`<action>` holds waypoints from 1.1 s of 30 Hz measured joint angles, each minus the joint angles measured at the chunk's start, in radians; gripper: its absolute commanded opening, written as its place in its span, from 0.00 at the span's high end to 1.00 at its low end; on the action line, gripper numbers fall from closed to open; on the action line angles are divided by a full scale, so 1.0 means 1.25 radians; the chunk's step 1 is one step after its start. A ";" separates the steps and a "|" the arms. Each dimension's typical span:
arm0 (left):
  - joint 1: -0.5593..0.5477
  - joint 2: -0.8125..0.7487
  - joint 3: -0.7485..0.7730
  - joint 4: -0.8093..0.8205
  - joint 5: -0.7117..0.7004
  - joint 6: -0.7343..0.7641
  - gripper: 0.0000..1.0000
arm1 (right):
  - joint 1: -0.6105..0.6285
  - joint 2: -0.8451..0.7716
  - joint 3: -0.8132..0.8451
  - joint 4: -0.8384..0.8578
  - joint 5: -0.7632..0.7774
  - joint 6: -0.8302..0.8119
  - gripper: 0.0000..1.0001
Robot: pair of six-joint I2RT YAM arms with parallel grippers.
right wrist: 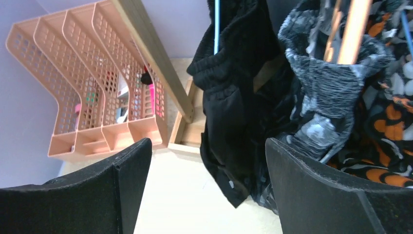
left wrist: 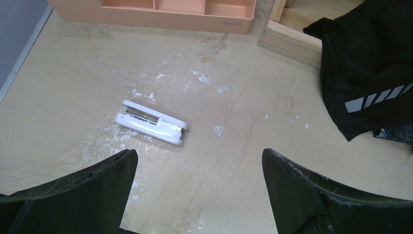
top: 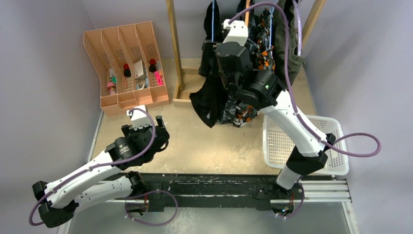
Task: Remove the shorts from the hanger
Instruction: Move the basket to the corner of the board, then move the clothes rod to the center of the board.
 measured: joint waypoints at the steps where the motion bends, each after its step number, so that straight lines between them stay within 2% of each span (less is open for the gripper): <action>1: 0.000 0.000 0.000 -0.001 0.000 0.000 0.00 | -0.010 0.004 0.002 -0.002 -0.010 -0.004 0.16; 3: 0.000 0.000 0.000 -0.002 0.000 0.000 0.00 | -0.013 0.010 -0.011 -0.001 -0.048 -0.004 0.19; 5: 0.000 0.000 0.000 -0.003 -0.001 -0.001 0.00 | 0.002 -0.009 -0.092 0.030 -0.102 0.000 0.21; 9: 0.000 -0.003 0.000 -0.013 -0.013 -0.014 0.00 | 0.074 -0.094 -0.399 0.113 -0.184 0.031 0.22; 12: 0.000 -0.013 0.000 -0.016 -0.016 -0.020 0.00 | 0.120 -0.161 -0.642 0.161 -0.236 0.089 0.19; 15: 0.000 -0.028 0.000 -0.020 -0.019 -0.021 0.00 | 0.119 -0.211 -0.840 0.203 -0.251 0.172 0.15; 17: 0.000 -0.032 0.000 -0.019 -0.020 -0.021 0.00 | 0.096 -0.214 -0.919 0.203 -0.244 0.227 0.15; 23: 0.000 -0.030 0.000 -0.020 -0.023 -0.021 0.00 | -0.039 -0.112 -0.968 0.284 -0.217 0.309 0.15; 27: 0.000 -0.023 0.000 -0.020 -0.023 -0.021 0.00 | -0.126 -0.031 -0.974 0.380 -0.206 0.313 0.15; 33: 0.000 -0.019 0.000 -0.021 -0.023 -0.021 0.00 | -0.201 0.048 -0.977 0.493 -0.175 0.304 0.15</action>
